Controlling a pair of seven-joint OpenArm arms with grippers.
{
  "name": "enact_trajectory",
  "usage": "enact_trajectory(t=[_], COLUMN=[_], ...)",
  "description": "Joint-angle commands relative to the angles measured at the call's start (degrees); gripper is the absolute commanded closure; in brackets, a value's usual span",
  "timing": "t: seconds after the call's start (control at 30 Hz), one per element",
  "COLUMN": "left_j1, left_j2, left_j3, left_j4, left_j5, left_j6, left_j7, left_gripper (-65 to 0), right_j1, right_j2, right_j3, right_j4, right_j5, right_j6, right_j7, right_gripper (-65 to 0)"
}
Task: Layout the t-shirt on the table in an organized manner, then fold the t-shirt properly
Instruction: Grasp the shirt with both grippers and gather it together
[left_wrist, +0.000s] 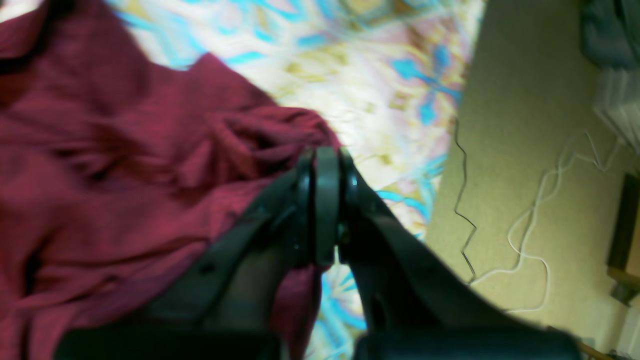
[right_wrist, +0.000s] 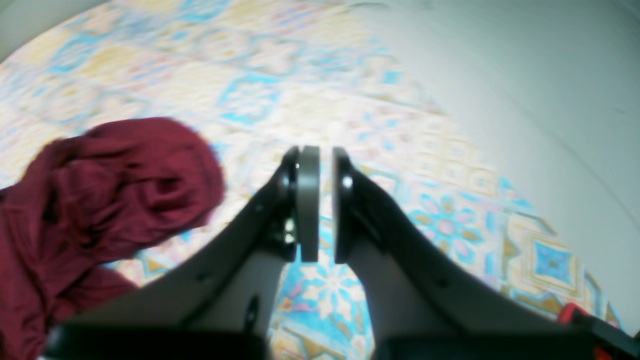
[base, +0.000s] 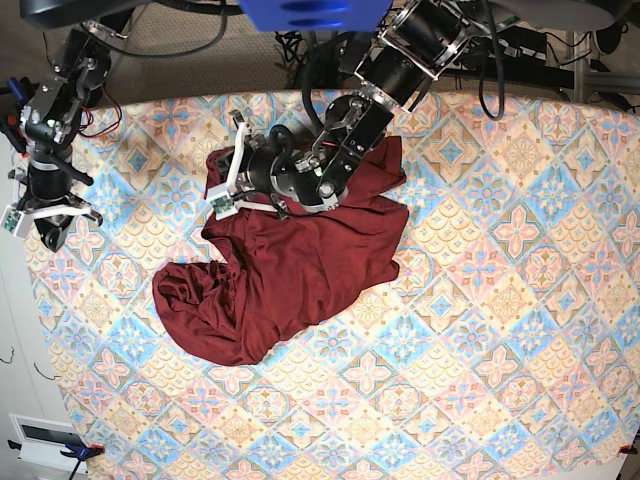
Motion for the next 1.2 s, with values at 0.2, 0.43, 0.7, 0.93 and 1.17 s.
enact_trajectory(t=[0.2, 0.43, 0.7, 0.93, 1.17], left_j1=[-1.76, -4.40, -5.46, -5.81, -6.42], left_j2=[0.62, 0.62, -3.50, -5.61, -7.99], left_j3=[-14.66, -34.61, -40.68, -48.85, -54.04], left_j4=[11.61, 13.55, 13.55, 10.38, 7.39], left_j5=[-4.35, -7.60, -10.95, -11.03, -11.12], left_j6=[-0.29, -0.29, -0.29, -0.29, -0.29], left_j7=[-0.53, -0.61, -0.61, -0.61, -0.61], left_gripper=[-4.2, -32.4, -45.9, -45.8, -45.8], right_j1=[0.15, -0.03, 0.50, 3.75, 3.84], right_j2=[1.20, 1.20, 1.20, 1.20, 1.20], right_j3=[-1.43, -7.85, -14.53, -21.83, -31.59], right_j4=[1.09, 1.26, 1.35, 1.00, 0.38], right_j5=[-0.28, -0.28, -0.28, -0.28, -0.37], right_j6=[0.98, 10.39, 16.28, 16.28, 16.28], right_j7=[1.14, -1.59, -7.92, -8.53, -8.53], right_gripper=[-4.2, -4.2, -4.2, -20.5, -25.5])
